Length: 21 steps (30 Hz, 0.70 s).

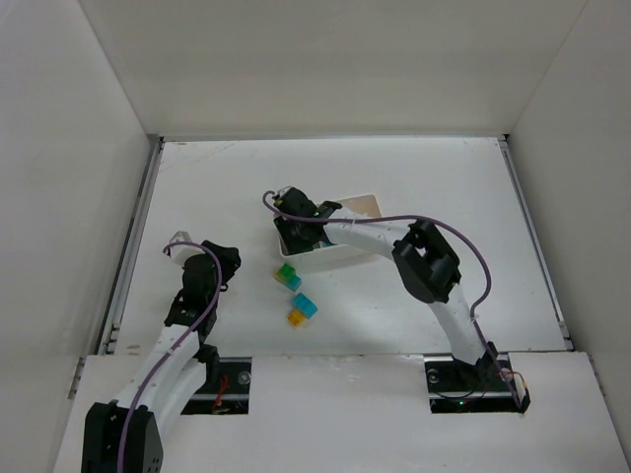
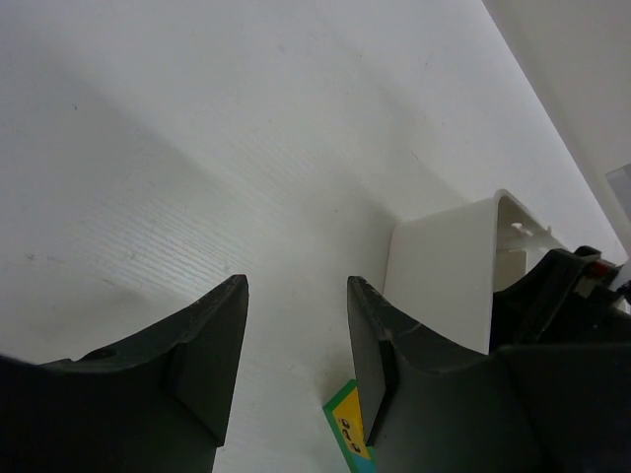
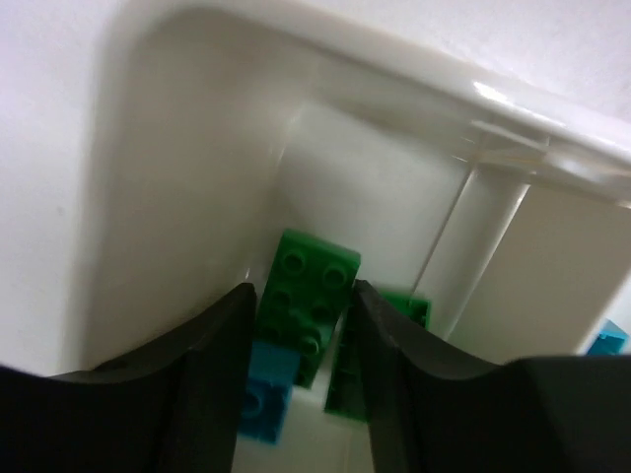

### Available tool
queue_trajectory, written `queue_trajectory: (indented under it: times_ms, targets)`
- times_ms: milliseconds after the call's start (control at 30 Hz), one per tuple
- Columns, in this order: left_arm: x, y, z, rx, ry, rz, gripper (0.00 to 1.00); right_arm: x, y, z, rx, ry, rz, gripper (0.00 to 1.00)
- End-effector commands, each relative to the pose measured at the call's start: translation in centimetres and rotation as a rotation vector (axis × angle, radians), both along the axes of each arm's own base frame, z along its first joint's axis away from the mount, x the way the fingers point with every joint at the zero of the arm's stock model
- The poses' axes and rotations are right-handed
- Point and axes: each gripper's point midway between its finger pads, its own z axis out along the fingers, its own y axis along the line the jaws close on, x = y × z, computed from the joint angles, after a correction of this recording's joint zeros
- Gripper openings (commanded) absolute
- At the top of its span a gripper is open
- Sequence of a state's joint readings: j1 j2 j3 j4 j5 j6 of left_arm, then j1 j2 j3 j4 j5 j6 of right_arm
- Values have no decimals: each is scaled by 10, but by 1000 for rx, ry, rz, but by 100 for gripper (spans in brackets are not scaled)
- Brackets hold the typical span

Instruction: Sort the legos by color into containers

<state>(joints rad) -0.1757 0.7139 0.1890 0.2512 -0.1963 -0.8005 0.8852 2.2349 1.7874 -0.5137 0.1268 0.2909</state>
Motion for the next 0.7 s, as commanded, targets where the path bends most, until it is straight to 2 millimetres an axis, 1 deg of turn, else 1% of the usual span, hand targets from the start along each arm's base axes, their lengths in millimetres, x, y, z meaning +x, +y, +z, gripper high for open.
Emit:
queue_trajectory:
  times_ms: [0,67,133,233,433,567,667]
  targets:
    - [5,-3,14,-20,-57,-6,42,-18,-2,-14,-33,73,32,44]
    - [5,-3,14,-20,-58,-4,42,-16,1,-8,-10,56,27,35]
    - [5,-3,14,-20,-60,-4,42,-11,4,6,27,22,14,32]
    - [5,-2,15,-20,-61,-3,42,-4,9,36,97,-40,-2,32]
    - [5,-2,14,-20,-58,-3,42,5,5,89,187,-134,-38,32]
    - [5,-3,12,-19,-55,-4,42,4,-2,108,222,-153,-46,32]
    - [5,-3,12,-19,-54,-4,42,4,-8,116,247,-161,-54,32]
